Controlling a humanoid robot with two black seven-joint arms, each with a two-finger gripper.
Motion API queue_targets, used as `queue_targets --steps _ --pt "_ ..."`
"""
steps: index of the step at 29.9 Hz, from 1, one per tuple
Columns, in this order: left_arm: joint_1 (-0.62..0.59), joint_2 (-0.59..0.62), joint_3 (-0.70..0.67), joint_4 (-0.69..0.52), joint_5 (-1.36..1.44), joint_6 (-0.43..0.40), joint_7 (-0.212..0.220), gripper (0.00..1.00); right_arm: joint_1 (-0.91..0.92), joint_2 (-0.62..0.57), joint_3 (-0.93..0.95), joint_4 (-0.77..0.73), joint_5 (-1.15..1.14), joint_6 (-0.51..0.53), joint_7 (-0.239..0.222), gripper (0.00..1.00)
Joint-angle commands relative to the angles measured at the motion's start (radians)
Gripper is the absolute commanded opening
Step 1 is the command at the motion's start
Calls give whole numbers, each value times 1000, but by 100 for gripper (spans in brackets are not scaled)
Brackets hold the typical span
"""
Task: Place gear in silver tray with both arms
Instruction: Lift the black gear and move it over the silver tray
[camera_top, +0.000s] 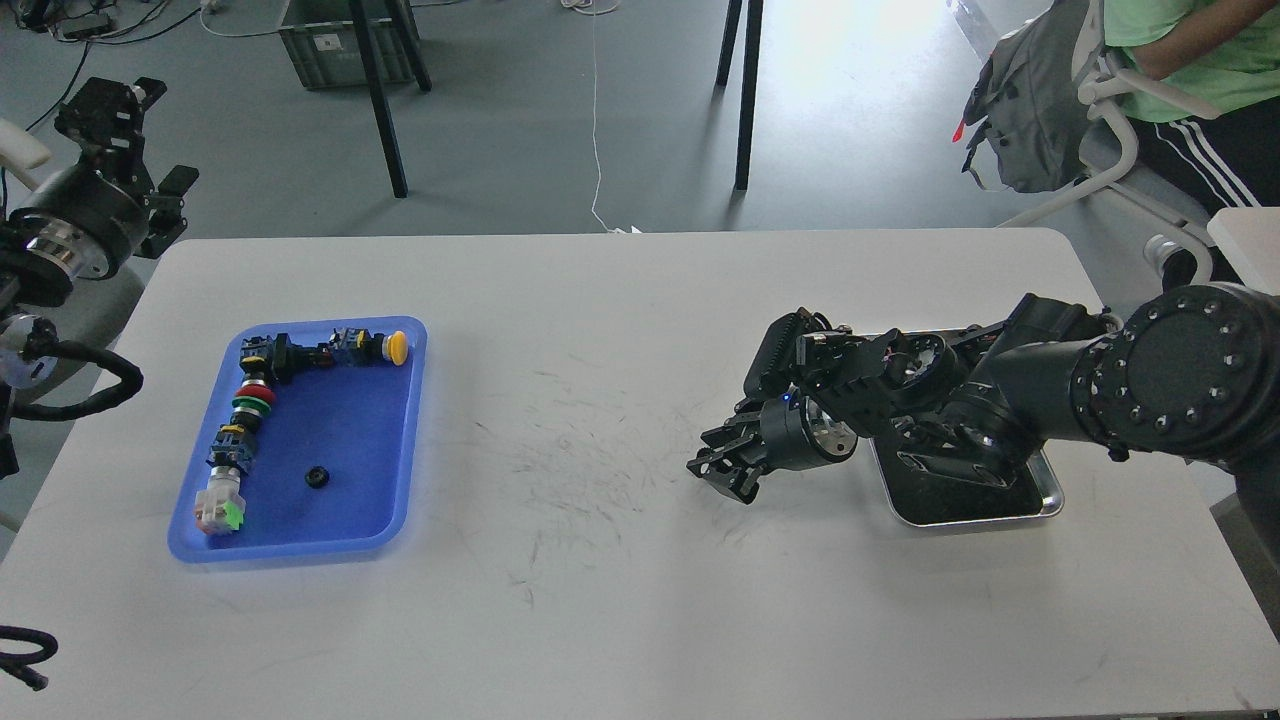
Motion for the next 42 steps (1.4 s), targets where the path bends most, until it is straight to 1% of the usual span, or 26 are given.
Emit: queue_targets --steps 1,3,5,11,17,23,28,31,36,39,42 --pt "3 2 0 0 0 0 0 99 -5 0 0 -2 -1 0 0 17" --pt "5 2 0 0 0 0 0 99 -5 0 0 -2 1 -2 0 11" --pt "5 2 0 0 0 0 0 99 -5 0 0 -3 1 -5 0 1" --pt "3 0 0 0 0 0 0 99 14 0 0 -16 5 -18 0 1" --pt "8 -2 0 0 0 0 0 99 120 0 0 -11 14 -3 0 1" --pt "11 -12 0 0 0 0 0 99 209 0 -12 -8 11 93 0 1" --pt "22 -20 0 0 0 0 0 99 242 0 -29 -3 2 118 0 1" --pt "25 -21 -1 0 0 0 0 99 249 -69 -60 -5 -4 121 0 1" --pt "34 -44 -1 0 0 0 0 99 232 -130 -132 -11 -13 121 0 1" --pt "37 -48 -1 0 0 0 0 99 213 -185 -138 -17 -15 121 0 1" --pt "37 -48 -1 0 0 0 0 99 171 -212 -141 -45 -27 121 0 1"
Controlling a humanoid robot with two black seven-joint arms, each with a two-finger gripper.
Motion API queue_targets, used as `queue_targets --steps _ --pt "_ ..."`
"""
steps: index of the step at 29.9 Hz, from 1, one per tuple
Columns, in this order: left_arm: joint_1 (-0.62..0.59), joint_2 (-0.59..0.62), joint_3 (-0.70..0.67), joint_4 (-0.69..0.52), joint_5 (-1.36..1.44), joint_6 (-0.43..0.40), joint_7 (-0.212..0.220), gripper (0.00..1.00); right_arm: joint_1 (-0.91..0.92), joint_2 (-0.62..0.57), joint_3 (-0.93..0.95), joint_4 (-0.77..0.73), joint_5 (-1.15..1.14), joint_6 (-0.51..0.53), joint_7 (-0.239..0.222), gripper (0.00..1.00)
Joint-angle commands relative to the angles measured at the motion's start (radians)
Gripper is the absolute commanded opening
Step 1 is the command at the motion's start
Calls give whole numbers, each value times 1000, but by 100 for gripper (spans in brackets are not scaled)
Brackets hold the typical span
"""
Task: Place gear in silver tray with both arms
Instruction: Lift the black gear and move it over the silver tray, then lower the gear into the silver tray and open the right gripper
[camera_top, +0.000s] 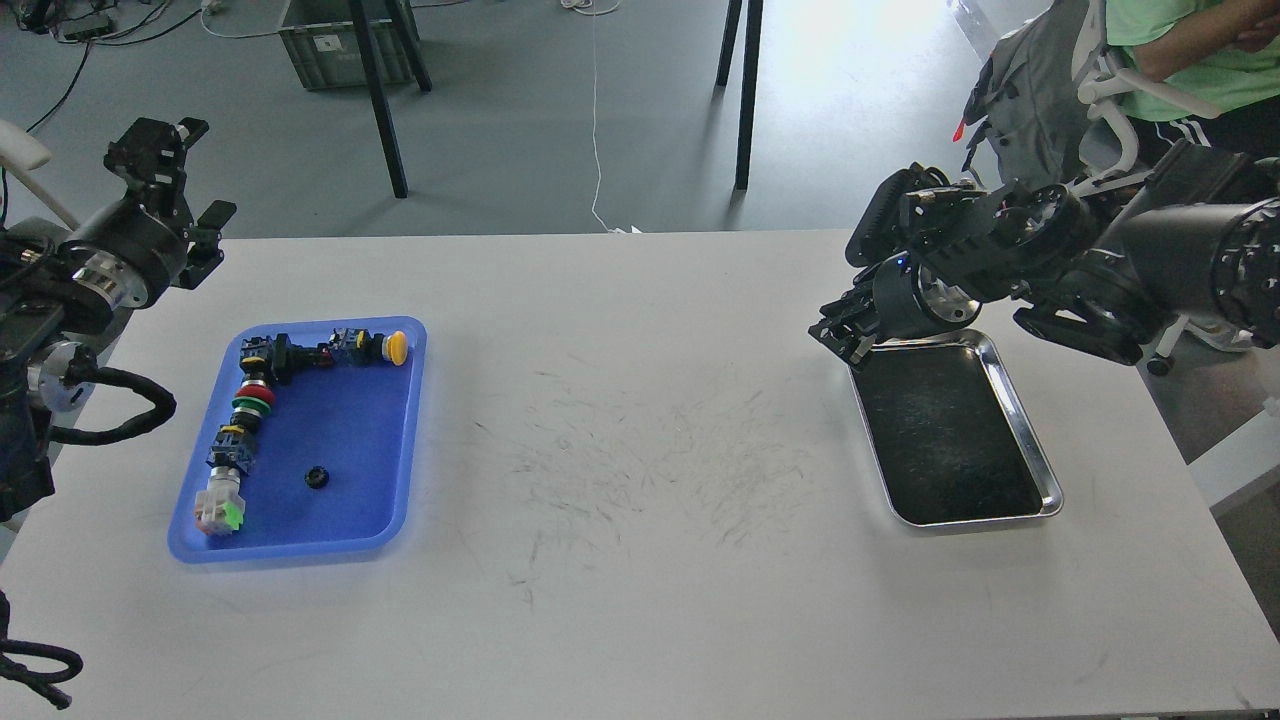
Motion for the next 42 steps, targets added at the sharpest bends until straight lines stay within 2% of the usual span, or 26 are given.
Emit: queue_targets --steps 1,13,24,27,30,33,36,42 --pt "2 -1 0 0 0 0 0 99 -52 -31 -5 -45 -13 -1 0 1" --pt "11 1 2 0 0 0 0 99 -170 -65 -5 -137 -17 -1 0 1" --pt "19 1 2 0 0 0 0 99 -182 -93 -5 -134 -43 -1 0 1" --pt "19 1 2 2 0 0 0 99 -182 -93 -5 -129 -43 -1 0 5" --pt "19 3 2 2 0 0 0 99 -182 -93 -7 -126 -43 -1 0 16" --pt "19 3 2 2 0 0 0 99 -182 -93 -4 -128 -42 -1 0 46" --pt "19 3 2 2 2 0 0 99 -179 -94 1 -125 -40 -1 0 65" --pt "20 4 -8 15 -6 0 0 99 -173 -100 10 -125 -36 -1 0 68"
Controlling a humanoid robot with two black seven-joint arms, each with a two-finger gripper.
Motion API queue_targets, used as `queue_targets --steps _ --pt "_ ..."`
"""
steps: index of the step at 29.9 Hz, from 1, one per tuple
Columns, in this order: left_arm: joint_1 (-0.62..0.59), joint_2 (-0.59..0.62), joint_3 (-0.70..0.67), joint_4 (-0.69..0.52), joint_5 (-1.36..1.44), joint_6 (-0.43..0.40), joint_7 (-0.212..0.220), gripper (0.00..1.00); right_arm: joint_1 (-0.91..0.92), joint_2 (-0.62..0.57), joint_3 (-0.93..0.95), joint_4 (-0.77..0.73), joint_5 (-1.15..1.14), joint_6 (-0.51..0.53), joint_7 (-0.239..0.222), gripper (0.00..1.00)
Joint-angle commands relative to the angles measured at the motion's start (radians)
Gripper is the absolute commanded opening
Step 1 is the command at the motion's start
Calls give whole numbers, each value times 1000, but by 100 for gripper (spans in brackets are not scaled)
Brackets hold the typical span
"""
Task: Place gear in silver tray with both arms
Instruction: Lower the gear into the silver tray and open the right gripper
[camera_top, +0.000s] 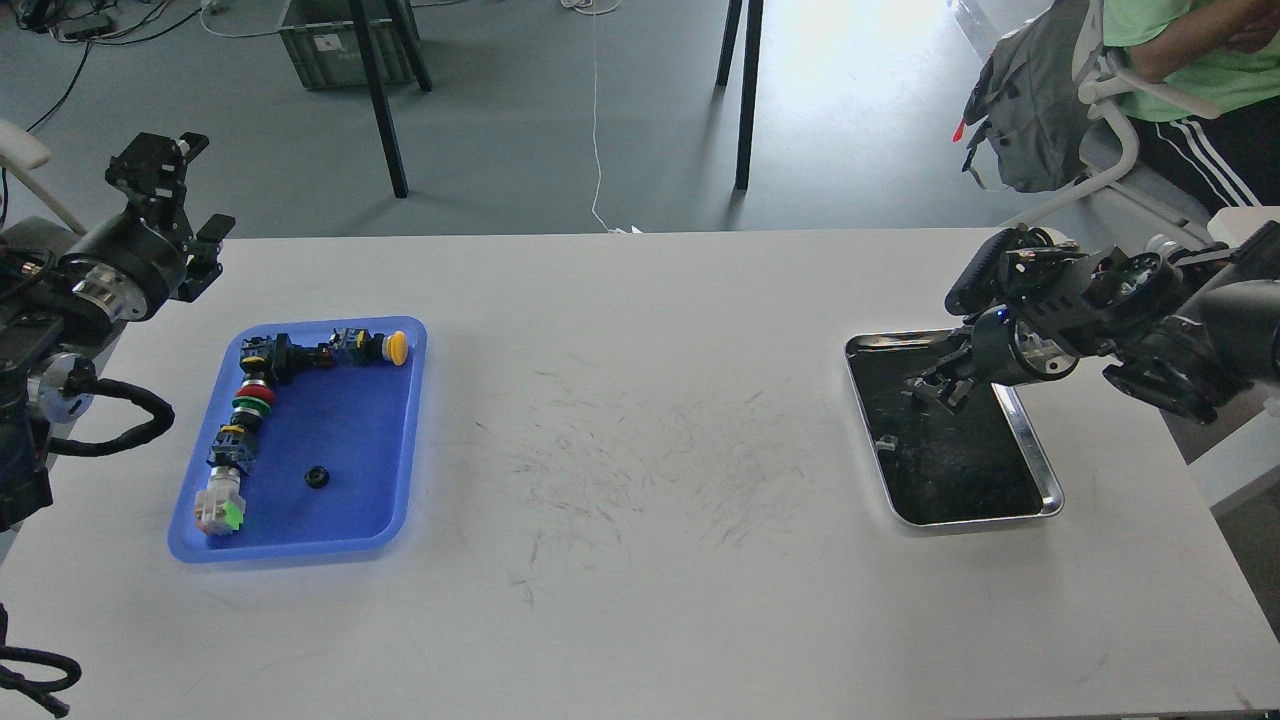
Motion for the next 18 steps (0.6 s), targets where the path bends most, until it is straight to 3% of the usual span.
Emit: queue_targets --steps 1,6,9,18 --pt "2 0 -10 15 -7 0 0 99 7 1 15 0 8 -1 0 69" --pt "6 -6 -37 19 -21 0 0 99 7 1 134 -12 13 0 0 74" --pt "6 -11 -68 19 -24 0 0 99 4 -1 226 -15 14 3 0 84" --pt "11 -38 -117 18 -66 0 0 99 -10 -22 397 -59 149 3 0 87"
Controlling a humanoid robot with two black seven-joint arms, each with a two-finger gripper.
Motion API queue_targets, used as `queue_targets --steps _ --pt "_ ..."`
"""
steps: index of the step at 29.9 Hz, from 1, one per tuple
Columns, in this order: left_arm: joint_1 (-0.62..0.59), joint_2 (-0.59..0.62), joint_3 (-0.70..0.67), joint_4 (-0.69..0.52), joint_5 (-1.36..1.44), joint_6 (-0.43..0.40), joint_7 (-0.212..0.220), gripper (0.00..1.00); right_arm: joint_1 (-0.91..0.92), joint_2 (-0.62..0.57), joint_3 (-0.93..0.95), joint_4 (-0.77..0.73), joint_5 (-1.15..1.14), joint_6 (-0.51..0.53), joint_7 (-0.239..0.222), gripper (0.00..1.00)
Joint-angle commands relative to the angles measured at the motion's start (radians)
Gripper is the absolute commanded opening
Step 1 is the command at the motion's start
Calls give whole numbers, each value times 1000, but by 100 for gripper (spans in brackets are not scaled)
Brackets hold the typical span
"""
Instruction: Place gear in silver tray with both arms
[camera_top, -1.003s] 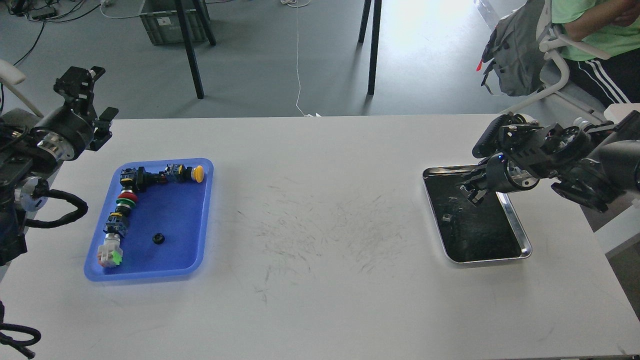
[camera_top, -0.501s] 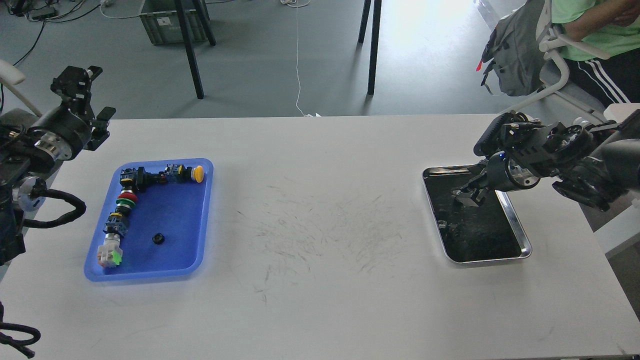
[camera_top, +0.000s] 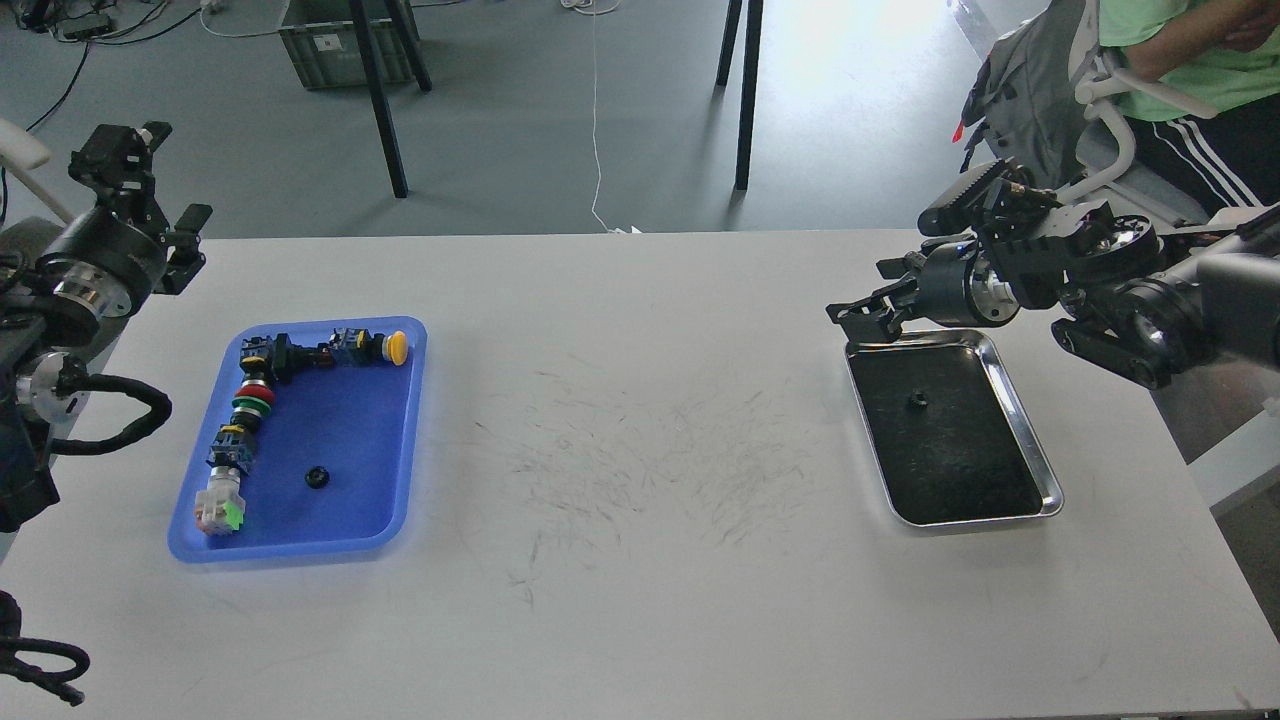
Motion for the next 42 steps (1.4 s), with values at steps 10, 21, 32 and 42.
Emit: queue_targets --steps 10,21,32,42 --pt "17 -79 -70 16 -35 0 0 99 -67 9 335 -87 147 -17 0 88" --pt "25 -102 -91 16 -60 0 0 99 -221 34 791 -138 205 -22 0 88" --pt "28 -108 -99 7 -87 0 0 99 -227 86 802 -139 363 -29 0 88" --pt "28 -100 77 -6 -46 0 0 99 -253 106 868 -141 466 -41 0 88"
